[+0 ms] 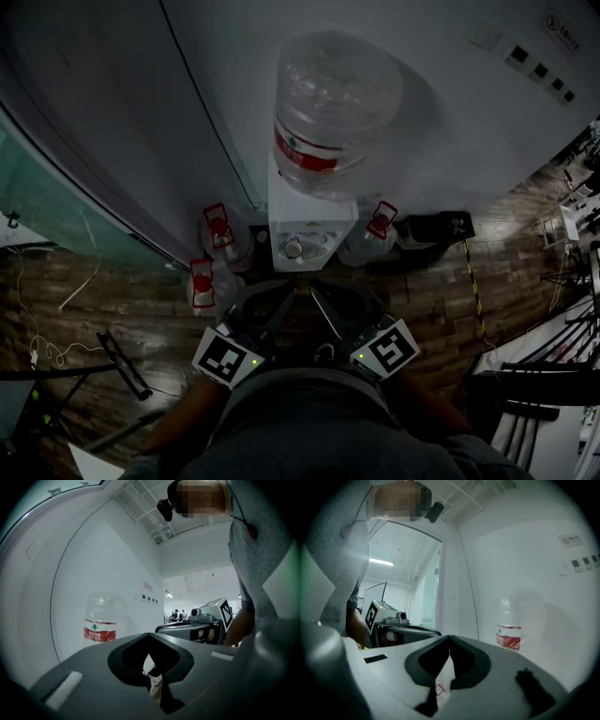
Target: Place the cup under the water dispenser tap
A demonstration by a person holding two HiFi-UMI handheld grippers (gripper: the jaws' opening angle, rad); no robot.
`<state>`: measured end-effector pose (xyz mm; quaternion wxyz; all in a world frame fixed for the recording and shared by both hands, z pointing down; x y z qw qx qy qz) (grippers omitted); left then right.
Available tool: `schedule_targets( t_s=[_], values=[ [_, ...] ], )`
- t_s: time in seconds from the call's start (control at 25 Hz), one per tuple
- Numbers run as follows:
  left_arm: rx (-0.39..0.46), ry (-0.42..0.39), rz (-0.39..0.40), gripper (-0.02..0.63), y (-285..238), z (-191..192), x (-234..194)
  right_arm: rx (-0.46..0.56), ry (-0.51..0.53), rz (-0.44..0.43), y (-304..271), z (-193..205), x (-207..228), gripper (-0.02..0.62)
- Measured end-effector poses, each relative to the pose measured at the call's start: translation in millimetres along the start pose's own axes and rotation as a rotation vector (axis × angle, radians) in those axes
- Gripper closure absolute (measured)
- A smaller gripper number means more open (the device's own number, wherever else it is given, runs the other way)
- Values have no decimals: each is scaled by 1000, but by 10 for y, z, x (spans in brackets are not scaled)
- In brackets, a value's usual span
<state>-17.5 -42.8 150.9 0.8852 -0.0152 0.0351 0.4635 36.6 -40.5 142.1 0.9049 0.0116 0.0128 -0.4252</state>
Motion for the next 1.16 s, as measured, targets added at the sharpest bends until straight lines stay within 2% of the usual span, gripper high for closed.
schedule_targets(
  t_s=[1.16],
  values=[
    [-31, -1, -2, 600, -96, 136, 193, -7, 12, -28, 174, 82, -48, 580]
  ],
)
Point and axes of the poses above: the fingertips, and each gripper's own axes: y backward along the fingers, x to its right, z out of its underside, the point moved 2 cm from there along y, backward along the fingers, and after that the axes turned 3 degrees about x, right-handed, at the moved point
